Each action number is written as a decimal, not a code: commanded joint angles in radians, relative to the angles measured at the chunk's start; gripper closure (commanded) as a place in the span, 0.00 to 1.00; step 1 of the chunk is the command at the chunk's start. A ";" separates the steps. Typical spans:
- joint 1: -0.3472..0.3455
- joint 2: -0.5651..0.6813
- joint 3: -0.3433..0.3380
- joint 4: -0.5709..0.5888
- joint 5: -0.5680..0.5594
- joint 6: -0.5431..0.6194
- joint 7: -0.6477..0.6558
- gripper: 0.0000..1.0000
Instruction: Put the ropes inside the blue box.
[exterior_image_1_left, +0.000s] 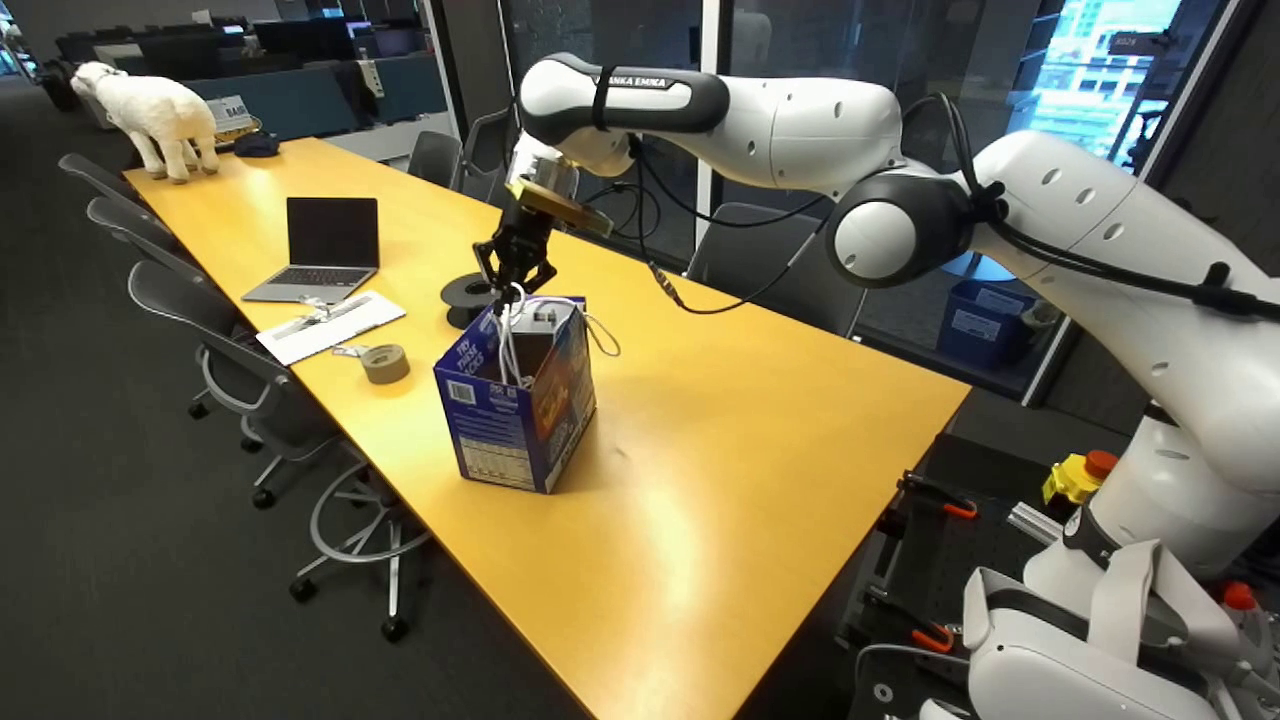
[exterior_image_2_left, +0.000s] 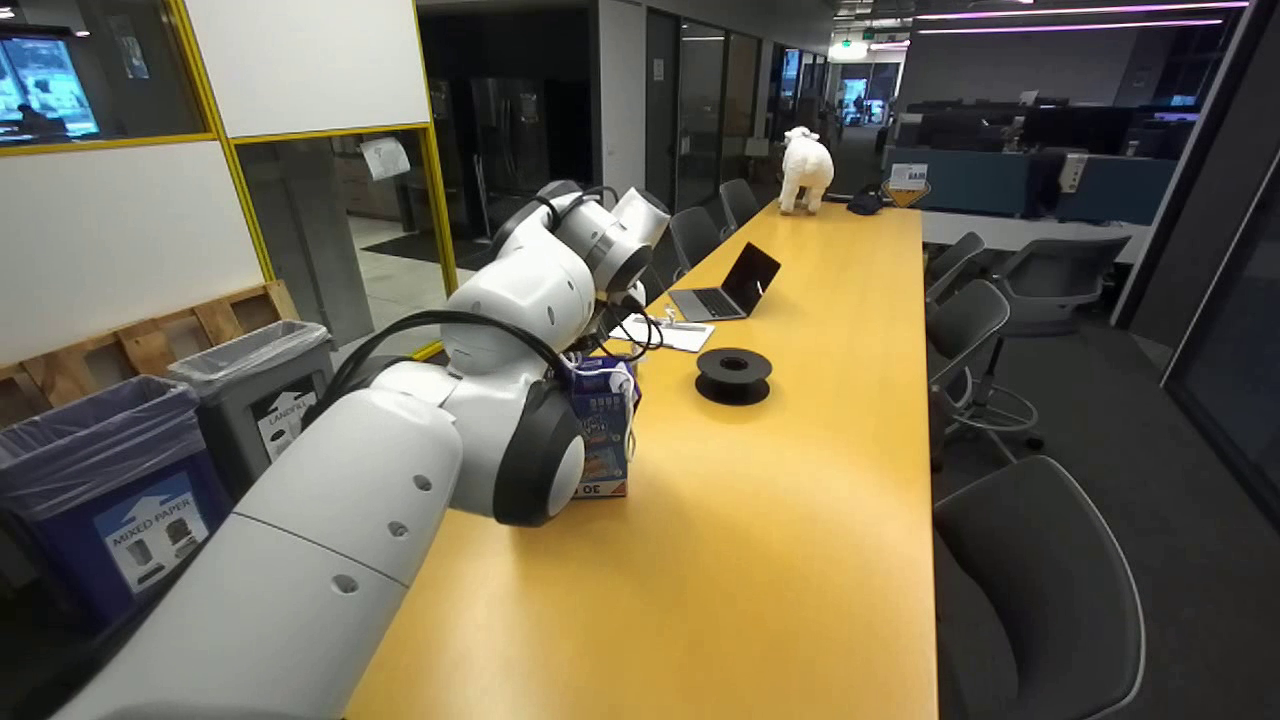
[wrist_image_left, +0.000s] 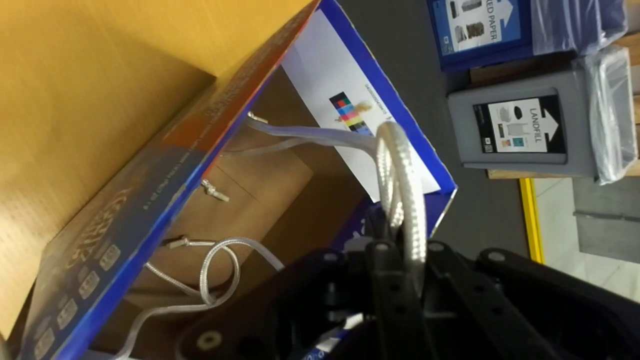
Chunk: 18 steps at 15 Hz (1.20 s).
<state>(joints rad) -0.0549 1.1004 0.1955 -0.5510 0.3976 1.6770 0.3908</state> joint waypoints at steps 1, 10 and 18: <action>0.015 0.029 -0.005 0.026 -0.023 -0.020 -0.024 0.98; 0.026 0.016 -0.038 0.023 -0.110 -0.016 -0.038 0.16; 0.010 -0.076 -0.090 0.015 -0.233 -0.019 -0.183 0.00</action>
<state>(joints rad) -0.0399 1.0640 0.1240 -0.5255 0.1988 1.6718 0.2759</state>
